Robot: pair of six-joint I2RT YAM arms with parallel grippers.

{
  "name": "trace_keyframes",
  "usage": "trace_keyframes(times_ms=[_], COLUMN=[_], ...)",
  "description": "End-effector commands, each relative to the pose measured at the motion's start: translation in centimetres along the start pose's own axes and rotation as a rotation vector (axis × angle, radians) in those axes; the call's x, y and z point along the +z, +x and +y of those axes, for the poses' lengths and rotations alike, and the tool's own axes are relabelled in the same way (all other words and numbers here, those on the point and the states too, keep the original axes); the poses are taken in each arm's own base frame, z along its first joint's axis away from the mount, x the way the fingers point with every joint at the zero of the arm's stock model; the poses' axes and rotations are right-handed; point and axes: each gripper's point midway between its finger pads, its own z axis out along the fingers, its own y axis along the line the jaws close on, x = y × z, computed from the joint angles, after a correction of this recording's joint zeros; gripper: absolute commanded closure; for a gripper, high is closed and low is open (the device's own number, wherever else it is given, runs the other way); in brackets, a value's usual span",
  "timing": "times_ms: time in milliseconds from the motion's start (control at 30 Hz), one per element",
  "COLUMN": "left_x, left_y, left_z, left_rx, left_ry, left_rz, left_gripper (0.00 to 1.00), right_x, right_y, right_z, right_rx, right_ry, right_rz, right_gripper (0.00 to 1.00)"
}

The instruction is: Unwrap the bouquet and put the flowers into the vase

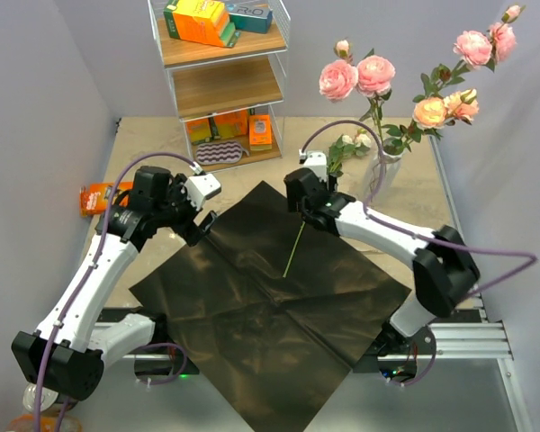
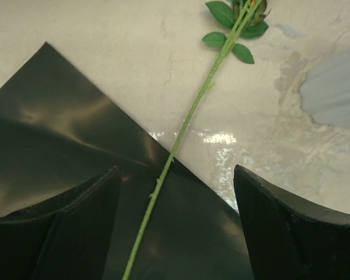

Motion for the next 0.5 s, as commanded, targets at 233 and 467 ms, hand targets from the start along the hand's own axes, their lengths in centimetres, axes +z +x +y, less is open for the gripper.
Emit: trace_keyframes(times_ms=[233, 467], left_x=[-0.6, -0.5], left_y=[-0.1, 0.9], left_z=[0.3, 0.4], left_rx=[0.004, 0.021], left_ry=[-0.027, -0.043], left_rz=[-0.011, 0.015], left_gripper=[0.08, 0.08], right_x=[7.5, 10.5], right_y=[1.3, 2.3], right_z=[2.1, 0.3], right_rx=[0.238, 0.311], right_ry=[0.255, 0.311], right_rz=[0.028, 0.063], right_gripper=[0.23, 0.26])
